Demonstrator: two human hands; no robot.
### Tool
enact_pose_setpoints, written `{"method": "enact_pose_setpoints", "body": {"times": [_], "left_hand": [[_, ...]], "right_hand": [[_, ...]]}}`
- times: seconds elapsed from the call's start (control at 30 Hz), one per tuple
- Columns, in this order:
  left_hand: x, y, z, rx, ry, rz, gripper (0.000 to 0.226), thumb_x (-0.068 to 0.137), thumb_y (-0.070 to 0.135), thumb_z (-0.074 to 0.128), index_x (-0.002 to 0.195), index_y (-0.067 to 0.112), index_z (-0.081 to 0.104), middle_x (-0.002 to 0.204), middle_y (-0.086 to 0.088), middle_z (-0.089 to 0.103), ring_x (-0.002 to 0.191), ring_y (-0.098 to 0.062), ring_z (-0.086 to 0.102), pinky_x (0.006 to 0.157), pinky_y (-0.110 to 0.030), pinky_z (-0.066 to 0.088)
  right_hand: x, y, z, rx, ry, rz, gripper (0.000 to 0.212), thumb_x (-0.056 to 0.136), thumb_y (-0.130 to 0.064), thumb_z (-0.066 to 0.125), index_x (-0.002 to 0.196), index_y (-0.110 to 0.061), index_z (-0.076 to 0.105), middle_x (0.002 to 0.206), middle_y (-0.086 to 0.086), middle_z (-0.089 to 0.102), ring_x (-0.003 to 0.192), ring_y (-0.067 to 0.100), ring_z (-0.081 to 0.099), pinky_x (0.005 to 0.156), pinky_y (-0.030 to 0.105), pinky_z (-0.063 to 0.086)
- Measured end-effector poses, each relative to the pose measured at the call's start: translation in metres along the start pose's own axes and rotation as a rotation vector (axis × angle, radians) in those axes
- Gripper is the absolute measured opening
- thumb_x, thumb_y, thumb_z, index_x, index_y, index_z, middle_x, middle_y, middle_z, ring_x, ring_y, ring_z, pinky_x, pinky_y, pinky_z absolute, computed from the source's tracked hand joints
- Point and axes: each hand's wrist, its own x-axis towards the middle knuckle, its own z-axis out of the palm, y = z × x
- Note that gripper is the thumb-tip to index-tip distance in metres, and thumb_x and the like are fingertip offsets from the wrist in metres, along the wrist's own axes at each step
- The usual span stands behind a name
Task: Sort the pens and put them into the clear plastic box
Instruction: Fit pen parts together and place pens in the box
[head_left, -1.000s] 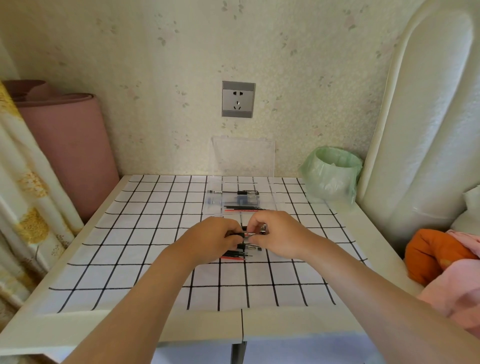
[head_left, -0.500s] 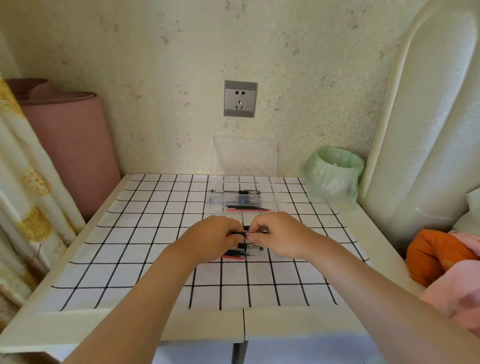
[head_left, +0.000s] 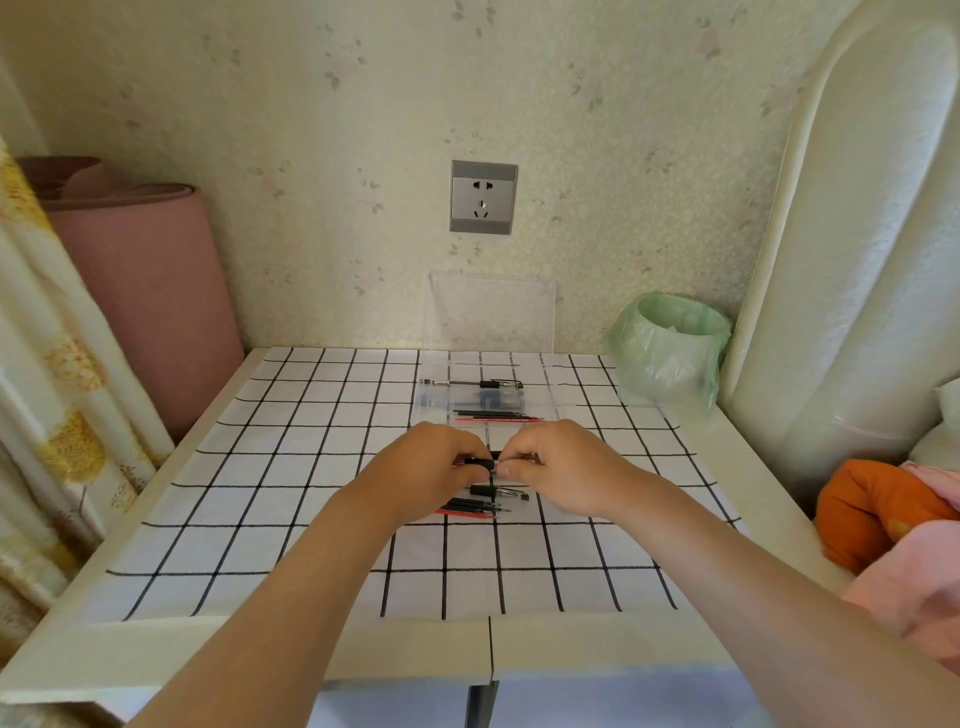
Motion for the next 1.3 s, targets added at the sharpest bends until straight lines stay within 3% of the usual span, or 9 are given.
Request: {"method": "enact_pose_setpoints", "body": {"times": [0.07, 0.2, 0.33, 0.43, 0.53, 0.7, 1.0, 1.2, 1.3], "left_hand": [[0.001, 0.0, -0.001, -0.009, 0.007, 0.008, 0.017, 0.093, 0.028, 0.065, 0.106, 0.029, 0.076, 0.086, 0.006, 0.072, 0.077, -0.011, 0.063, 0.07, -0.027, 0.053], [0.002, 0.002, -0.001, -0.004, 0.03, 0.004, 0.017, 0.093, 0.027, 0.065, 0.107, 0.029, 0.075, 0.086, 0.006, 0.072, 0.078, -0.01, 0.064, 0.073, -0.027, 0.054], [0.003, -0.001, 0.002, 0.01, 0.022, -0.06, 0.022, 0.098, 0.03, 0.055, 0.111, 0.026, 0.072, 0.082, 0.014, 0.062, 0.071, -0.002, 0.056, 0.061, -0.012, 0.04], [0.003, -0.001, 0.001, 0.047, -0.008, -0.076, 0.026, 0.102, 0.026, 0.048, 0.117, 0.023, 0.07, 0.093, 0.01, 0.063, 0.076, -0.002, 0.055, 0.065, -0.012, 0.039], [0.002, 0.001, -0.001, 0.077, -0.034, -0.08, 0.025, 0.1, 0.028, 0.051, 0.115, 0.025, 0.07, 0.101, 0.006, 0.068, 0.089, -0.01, 0.06, 0.081, -0.026, 0.051], [0.0, -0.001, 0.001, 0.072, -0.022, -0.05, 0.02, 0.098, 0.031, 0.056, 0.111, 0.031, 0.07, 0.093, 0.013, 0.062, 0.074, -0.002, 0.055, 0.064, -0.017, 0.042], [0.0, -0.001, 0.001, 0.019, -0.028, -0.033, 0.017, 0.096, 0.033, 0.058, 0.109, 0.036, 0.069, 0.088, 0.012, 0.063, 0.074, -0.005, 0.058, 0.064, -0.018, 0.047], [0.0, -0.002, 0.002, -0.018, -0.012, -0.047, 0.015, 0.095, 0.033, 0.06, 0.106, 0.034, 0.07, 0.084, 0.011, 0.063, 0.068, -0.006, 0.056, 0.06, -0.017, 0.045], [0.001, -0.003, 0.002, -0.029, 0.002, -0.055, 0.016, 0.095, 0.033, 0.06, 0.107, 0.033, 0.071, 0.083, 0.012, 0.062, 0.067, -0.004, 0.056, 0.059, -0.016, 0.041]], "right_hand": [[0.001, 0.0, 0.0, 0.055, -0.015, 0.014, 0.021, 0.096, -0.036, 0.057, 0.092, -0.023, 0.074, 0.084, 0.002, 0.07, 0.077, 0.019, 0.063, 0.075, 0.042, 0.053], [0.0, 0.002, -0.004, 0.132, -0.033, 0.047, 0.022, 0.097, -0.037, 0.056, 0.093, -0.024, 0.073, 0.085, 0.002, 0.071, 0.058, 0.0, 0.056, 0.06, 0.025, 0.045], [0.0, 0.008, -0.013, 0.107, 0.052, 0.09, 0.025, 0.096, -0.049, 0.05, 0.101, -0.033, 0.07, 0.097, -0.01, 0.07, 0.091, 0.009, 0.063, 0.081, 0.032, 0.05], [-0.002, 0.017, -0.024, -0.104, 0.1, 0.175, 0.027, 0.097, -0.042, 0.047, 0.093, -0.025, 0.068, 0.087, -0.006, 0.068, 0.084, 0.016, 0.062, 0.076, 0.035, 0.052], [-0.007, 0.024, -0.024, -0.275, -0.002, 0.277, 0.023, 0.091, -0.043, 0.054, 0.087, -0.026, 0.07, 0.086, -0.006, 0.07, 0.083, 0.016, 0.064, 0.074, 0.032, 0.053], [-0.007, 0.025, -0.018, -0.367, -0.066, 0.366, 0.032, 0.076, -0.05, 0.064, 0.085, -0.022, 0.076, 0.084, -0.003, 0.073, 0.08, 0.017, 0.067, 0.067, 0.028, 0.049], [-0.007, 0.019, -0.019, -0.256, -0.076, 0.291, 0.002, 0.081, -0.036, 0.067, 0.082, -0.035, 0.068, 0.09, -0.015, 0.067, 0.089, 0.011, 0.063, 0.077, 0.029, 0.051], [-0.007, 0.017, -0.021, -0.057, 0.012, 0.174, 0.011, 0.081, -0.035, 0.072, 0.092, -0.037, 0.071, 0.086, -0.016, 0.067, 0.082, 0.002, 0.061, 0.07, 0.025, 0.048], [-0.006, 0.017, -0.019, -0.03, 0.025, 0.153, 0.009, 0.082, -0.034, 0.069, 0.09, -0.038, 0.068, 0.088, -0.015, 0.066, 0.085, 0.003, 0.061, 0.076, 0.029, 0.051]]}}
